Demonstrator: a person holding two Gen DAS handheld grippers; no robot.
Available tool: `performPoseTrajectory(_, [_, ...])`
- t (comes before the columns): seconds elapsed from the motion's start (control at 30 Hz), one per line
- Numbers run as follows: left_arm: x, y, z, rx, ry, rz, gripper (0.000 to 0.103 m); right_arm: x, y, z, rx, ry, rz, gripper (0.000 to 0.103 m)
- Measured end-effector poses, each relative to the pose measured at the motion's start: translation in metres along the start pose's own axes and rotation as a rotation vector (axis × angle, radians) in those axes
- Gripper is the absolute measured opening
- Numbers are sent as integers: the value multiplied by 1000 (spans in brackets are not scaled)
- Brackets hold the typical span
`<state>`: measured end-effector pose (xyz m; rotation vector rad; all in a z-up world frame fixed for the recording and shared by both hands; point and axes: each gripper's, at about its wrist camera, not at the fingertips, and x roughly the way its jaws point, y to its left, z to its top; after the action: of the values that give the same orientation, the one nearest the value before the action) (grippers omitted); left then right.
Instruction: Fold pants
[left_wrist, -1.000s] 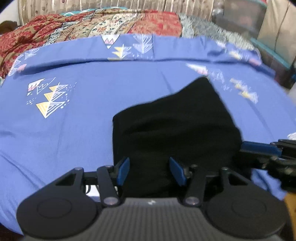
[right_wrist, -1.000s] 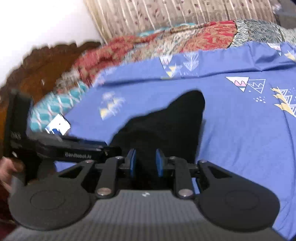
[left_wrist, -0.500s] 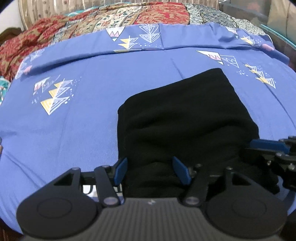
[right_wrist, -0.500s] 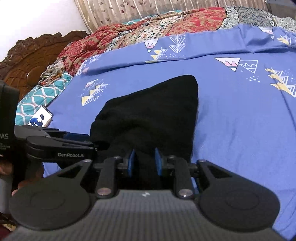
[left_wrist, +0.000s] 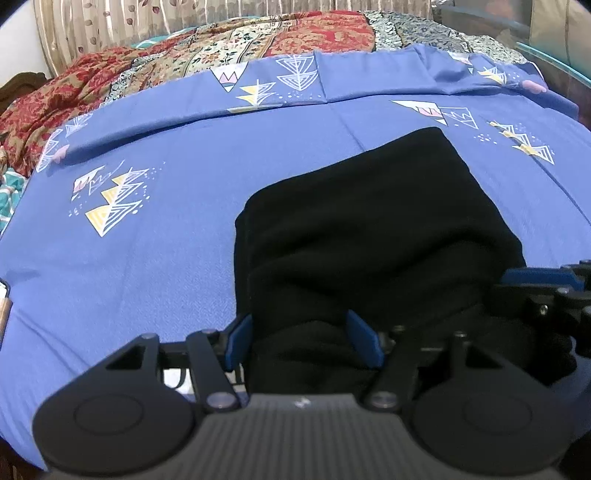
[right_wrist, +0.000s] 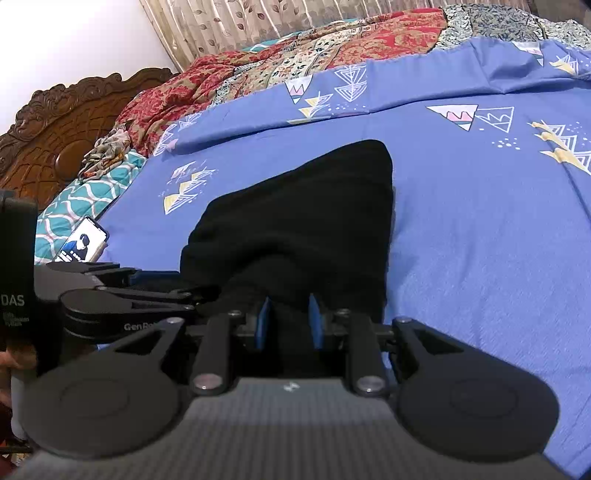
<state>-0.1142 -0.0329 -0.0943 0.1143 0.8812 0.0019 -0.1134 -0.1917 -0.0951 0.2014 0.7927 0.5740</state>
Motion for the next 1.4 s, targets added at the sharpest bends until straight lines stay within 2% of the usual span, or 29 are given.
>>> performPoseTrajectory(0.87, [-3, -7, -4, 28, -17, 32, 60, -3, -9, -1, 5, -12, 31, 26])
performPoseTrajectory(1.03, [-2, -5, -3, 21, -13, 34, 64, -3, -12, -1, 10, -13, 41, 26])
performPoseTrajectory(1.27, [0, 1, -1, 4, -2, 44, 78, -6, -12, -3, 33, -27, 48, 26])
performPoseTrajectory(1.37, [-12, 17, 9, -37, 5, -19, 78, -13, -11, 1, 24, -33, 65, 36])
performPoseTrajectory(1.4, [-20, 27, 13, -67, -11, -50, 77, -19, -12, 5, 34, -39, 92, 49])
